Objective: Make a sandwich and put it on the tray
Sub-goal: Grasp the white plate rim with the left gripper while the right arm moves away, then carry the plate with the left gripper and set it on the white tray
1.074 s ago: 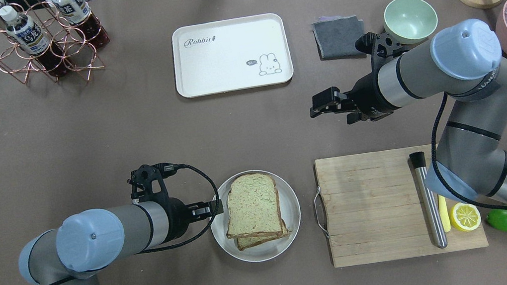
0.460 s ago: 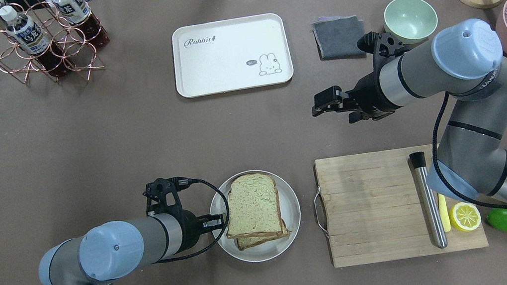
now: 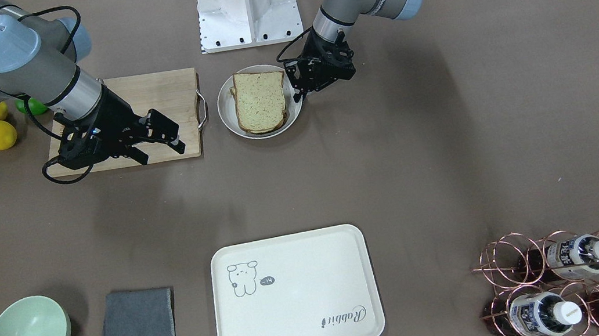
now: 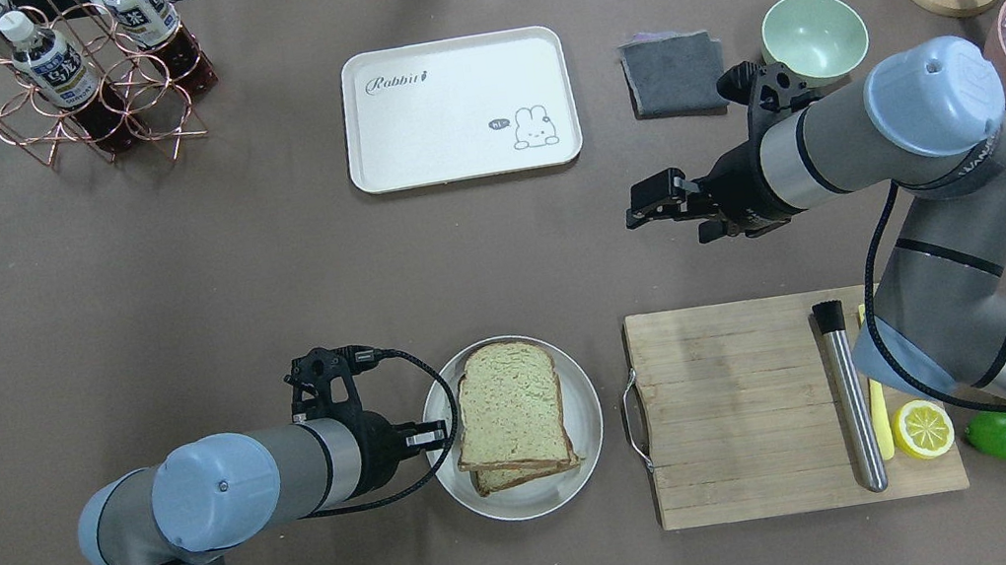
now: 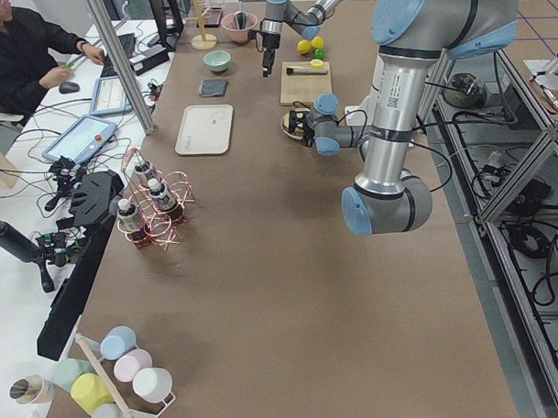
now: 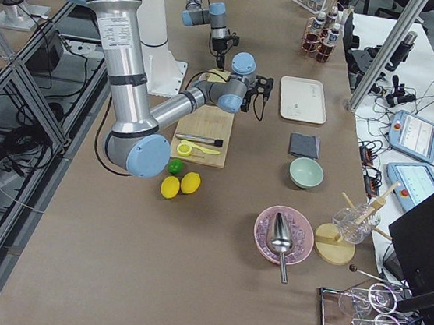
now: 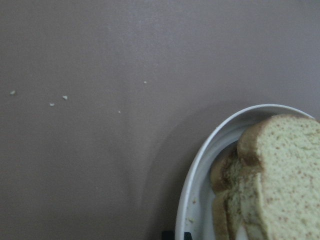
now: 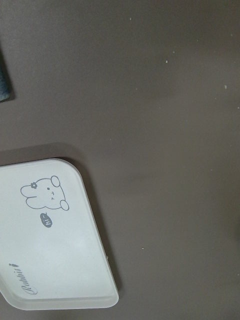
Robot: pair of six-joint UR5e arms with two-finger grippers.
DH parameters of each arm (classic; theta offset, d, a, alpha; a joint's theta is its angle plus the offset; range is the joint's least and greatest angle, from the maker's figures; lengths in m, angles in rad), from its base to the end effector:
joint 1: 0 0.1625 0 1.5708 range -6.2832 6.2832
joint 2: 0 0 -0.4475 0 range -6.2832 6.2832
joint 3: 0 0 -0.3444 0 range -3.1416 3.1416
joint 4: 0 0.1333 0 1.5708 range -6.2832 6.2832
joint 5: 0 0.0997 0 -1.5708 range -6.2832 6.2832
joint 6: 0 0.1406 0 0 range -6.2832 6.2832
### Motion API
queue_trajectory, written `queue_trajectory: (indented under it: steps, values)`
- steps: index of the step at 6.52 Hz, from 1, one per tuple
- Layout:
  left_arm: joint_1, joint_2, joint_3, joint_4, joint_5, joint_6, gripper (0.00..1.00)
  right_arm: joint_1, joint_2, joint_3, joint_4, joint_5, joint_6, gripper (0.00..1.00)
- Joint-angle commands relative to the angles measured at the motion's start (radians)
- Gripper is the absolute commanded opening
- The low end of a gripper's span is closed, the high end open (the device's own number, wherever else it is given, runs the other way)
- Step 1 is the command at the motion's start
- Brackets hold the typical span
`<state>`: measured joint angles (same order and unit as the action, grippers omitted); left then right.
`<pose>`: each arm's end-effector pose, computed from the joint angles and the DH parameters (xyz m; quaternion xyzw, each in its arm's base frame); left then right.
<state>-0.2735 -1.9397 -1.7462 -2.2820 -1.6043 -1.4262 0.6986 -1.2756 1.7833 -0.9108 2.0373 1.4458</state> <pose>0.5627 -0.2914 0.3503 0.1086 0.5773 -0.0423 0.8082 -0.4035 -0.4304 0.3808 0.0379 -0.5687 0.1074 0.8146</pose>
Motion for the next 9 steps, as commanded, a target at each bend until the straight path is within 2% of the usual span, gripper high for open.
queue_trajectory:
  steps: [1,3,4,5,7,8,9]
  values:
    - [-0.032,-0.001,-0.041,0.009,-0.063,-0.008,0.00,-0.001,-0.004,0.004,0.001,-0.002,0.005,0.99]
    - [-0.070,-0.017,-0.044,0.010,-0.071,-0.010,0.00,0.001,-0.004,0.005,0.001,0.000,0.005,0.99]
    - [-0.117,-0.043,-0.030,0.012,-0.087,-0.081,0.00,0.001,-0.004,0.007,0.001,0.000,0.005,0.99]
    - [-0.177,-0.094,0.005,0.012,-0.138,-0.199,0.00,0.001,-0.004,0.008,0.001,0.000,0.004,0.99]
    - [-0.255,-0.186,0.126,0.016,-0.141,-0.334,0.00,0.012,-0.062,0.049,0.010,0.014,-0.008,0.99]
    - [-0.291,-0.221,0.176,0.016,-0.143,-0.365,0.00,0.025,-0.109,0.051,0.095,0.041,-0.007,0.99]
    - [-0.323,-0.250,0.222,0.015,-0.143,-0.387,0.00,0.036,-0.145,0.050,0.124,0.053,-0.008,0.99]
